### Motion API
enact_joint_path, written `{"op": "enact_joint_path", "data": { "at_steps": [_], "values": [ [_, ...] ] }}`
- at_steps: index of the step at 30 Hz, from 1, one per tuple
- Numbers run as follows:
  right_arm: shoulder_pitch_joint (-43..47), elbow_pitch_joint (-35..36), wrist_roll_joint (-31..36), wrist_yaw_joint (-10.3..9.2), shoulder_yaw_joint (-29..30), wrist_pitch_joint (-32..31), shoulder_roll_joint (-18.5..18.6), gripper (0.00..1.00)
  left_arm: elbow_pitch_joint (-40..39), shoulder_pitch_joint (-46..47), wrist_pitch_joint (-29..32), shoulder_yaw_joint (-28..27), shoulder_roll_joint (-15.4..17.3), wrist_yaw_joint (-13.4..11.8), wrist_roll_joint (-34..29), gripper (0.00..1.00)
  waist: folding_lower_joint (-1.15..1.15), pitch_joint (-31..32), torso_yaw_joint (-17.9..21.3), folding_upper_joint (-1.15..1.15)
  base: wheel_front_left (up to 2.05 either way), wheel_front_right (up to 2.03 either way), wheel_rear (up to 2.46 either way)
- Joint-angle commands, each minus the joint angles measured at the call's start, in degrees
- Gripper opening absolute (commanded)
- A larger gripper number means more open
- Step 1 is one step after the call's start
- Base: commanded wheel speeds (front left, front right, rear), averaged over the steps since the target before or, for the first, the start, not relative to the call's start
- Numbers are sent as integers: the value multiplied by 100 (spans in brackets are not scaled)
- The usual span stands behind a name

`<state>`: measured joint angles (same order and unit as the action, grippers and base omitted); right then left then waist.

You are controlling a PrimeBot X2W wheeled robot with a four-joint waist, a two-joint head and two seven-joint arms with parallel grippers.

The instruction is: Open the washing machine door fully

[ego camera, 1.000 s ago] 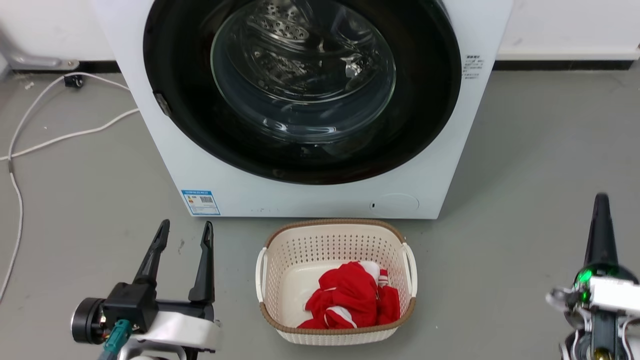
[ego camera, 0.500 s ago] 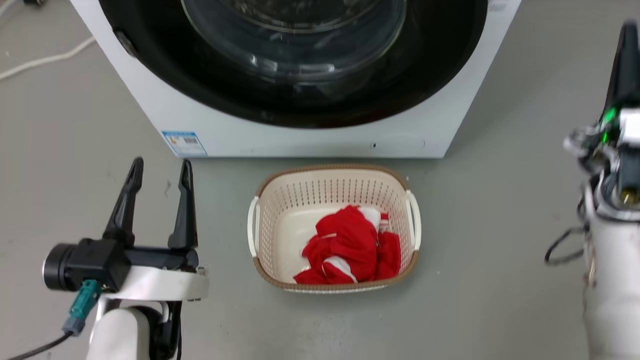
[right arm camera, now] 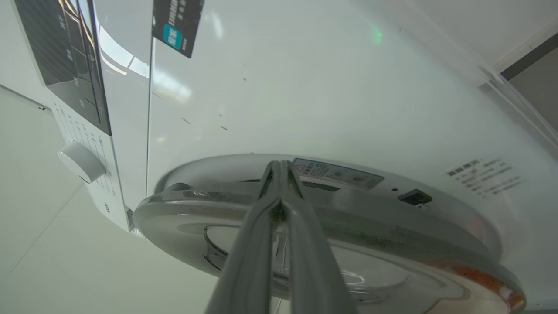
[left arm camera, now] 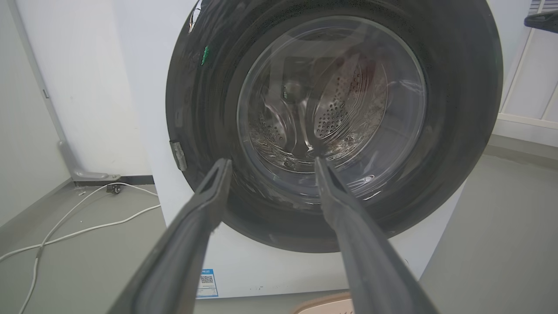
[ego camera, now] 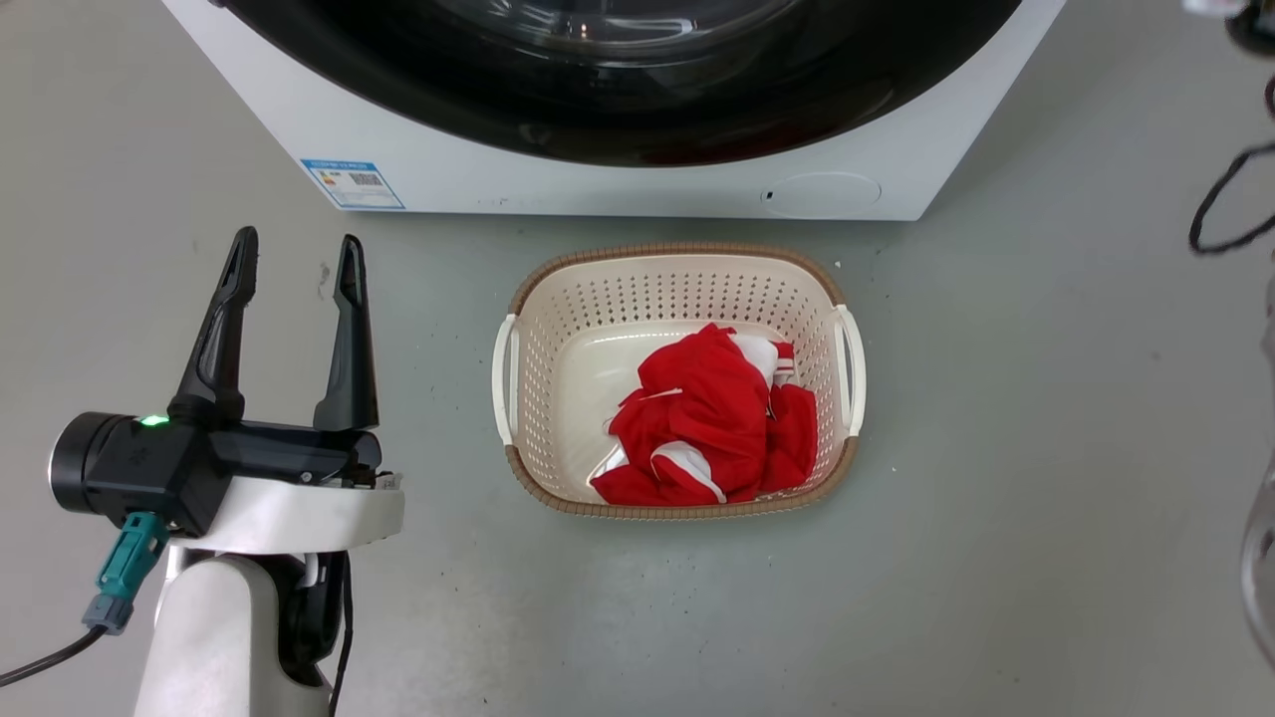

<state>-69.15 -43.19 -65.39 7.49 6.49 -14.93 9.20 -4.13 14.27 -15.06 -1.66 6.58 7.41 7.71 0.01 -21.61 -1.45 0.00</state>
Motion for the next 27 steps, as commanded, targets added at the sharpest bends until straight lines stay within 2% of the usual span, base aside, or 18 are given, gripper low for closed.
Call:
{"op": "enact_joint_path", "data": {
  "at_steps": [1, 8, 18, 23, 27],
  "values": [
    [-389, -291, 233, 0, -42, -245, 38, 0, -39, 82, -16, 21, 25, 12, 22, 100, -1, -98, -18, 0, 0, 0, 0],
    [-1295, -1016, 1010, 0, -135, -937, 22, 0, -78, 160, -16, 48, 50, 13, 59, 100, -1, -276, -78, 0, 0, 0, 0],
    [-1804, -1428, 1792, 0, -41, -1453, -232, 0, -145, 248, -16, -3, 72, 13, 54, 100, -1, -501, -109, 0, 0, 0, 0],
    [-1886, -1584, 1758, 0, 317, -1795, -490, 0, -105, 281, -16, 4, 52, 13, 42, 100, -1, -519, -113, 0, 0, 0, 0],
    [-1724, -1482, 1681, 0, 510, -2157, -543, 0, -54, 270, -16, 30, 14, 13, 36, 100, -1, -423, -118, 0, 0, 0, 0]
  ]
}}
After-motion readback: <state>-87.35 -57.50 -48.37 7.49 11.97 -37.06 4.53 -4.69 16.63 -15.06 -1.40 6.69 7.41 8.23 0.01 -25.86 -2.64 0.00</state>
